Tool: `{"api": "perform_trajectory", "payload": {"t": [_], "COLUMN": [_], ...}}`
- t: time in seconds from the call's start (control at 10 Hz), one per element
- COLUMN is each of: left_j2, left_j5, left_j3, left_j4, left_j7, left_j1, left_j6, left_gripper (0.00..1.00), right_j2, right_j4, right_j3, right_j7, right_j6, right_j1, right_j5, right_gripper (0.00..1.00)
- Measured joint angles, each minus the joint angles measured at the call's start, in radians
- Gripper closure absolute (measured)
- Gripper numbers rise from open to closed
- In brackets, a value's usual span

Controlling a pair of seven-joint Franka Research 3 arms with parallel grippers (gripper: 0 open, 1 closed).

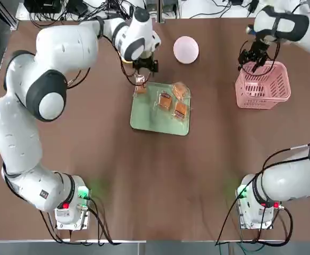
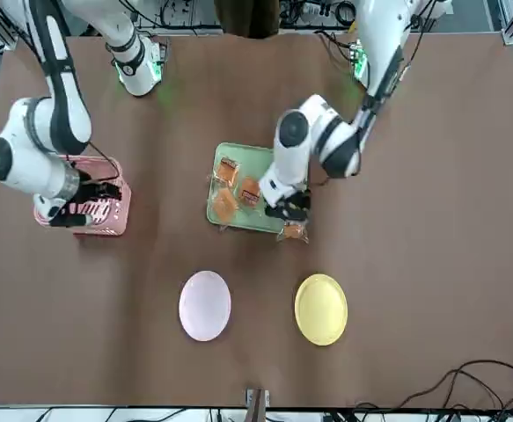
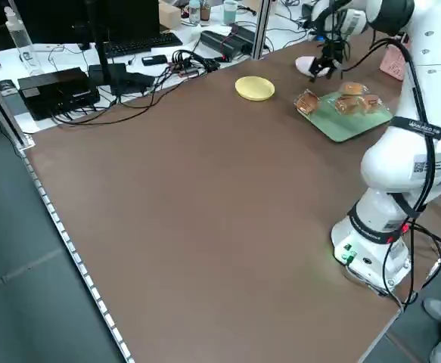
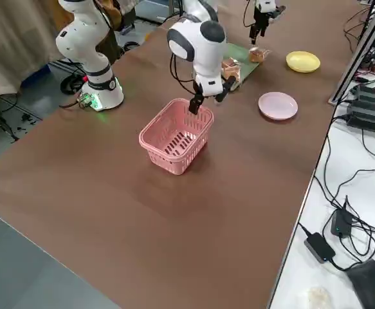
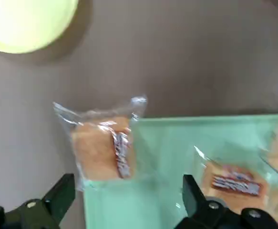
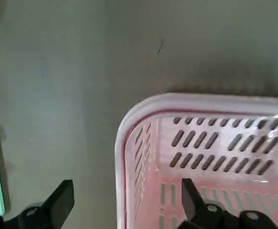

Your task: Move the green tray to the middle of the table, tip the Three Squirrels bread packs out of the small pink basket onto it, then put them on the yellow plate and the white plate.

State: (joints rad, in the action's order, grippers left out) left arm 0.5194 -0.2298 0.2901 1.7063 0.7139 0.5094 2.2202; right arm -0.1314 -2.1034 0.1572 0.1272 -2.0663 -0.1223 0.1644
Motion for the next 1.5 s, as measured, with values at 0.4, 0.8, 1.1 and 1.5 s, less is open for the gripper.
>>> {"api": "perform_trajectory", "payload": {"t": [0.4, 0.8, 1.1, 1.5], "left_j2": [0.125, 0.263, 0.297, 0.294], "left_j5": [0.001, 0.001, 0.001, 0.0], "left_j3": [-0.001, -0.017, -0.027, -0.044], "left_j4": [-0.105, -0.161, -0.163, -0.184], "left_j7": [0.076, 0.082, 0.082, 0.082], "left_j1": [0.177, 0.194, 0.195, 0.196], "left_j6": [0.003, 0.075, 0.111, 0.115], "left_gripper": [0.0, 0.0, 0.0, 0.0], "right_j2": [0.012, 0.024, 0.064, 0.095], "right_j4": [0.27, 0.547, 0.607, 0.584], "right_j3": [-0.002, -0.085, -0.165, -0.192], "right_j7": [-0.027, -0.139, -0.24, -0.253], "right_j6": [0.188, 0.425, 0.528, 0.539], "right_j1": [0.044, 0.106, 0.131, 0.128], "right_j5": [-0.085, -0.143, -0.147, -0.147], "right_gripper": [0.01, 0.01, 0.01, 0.01]}}
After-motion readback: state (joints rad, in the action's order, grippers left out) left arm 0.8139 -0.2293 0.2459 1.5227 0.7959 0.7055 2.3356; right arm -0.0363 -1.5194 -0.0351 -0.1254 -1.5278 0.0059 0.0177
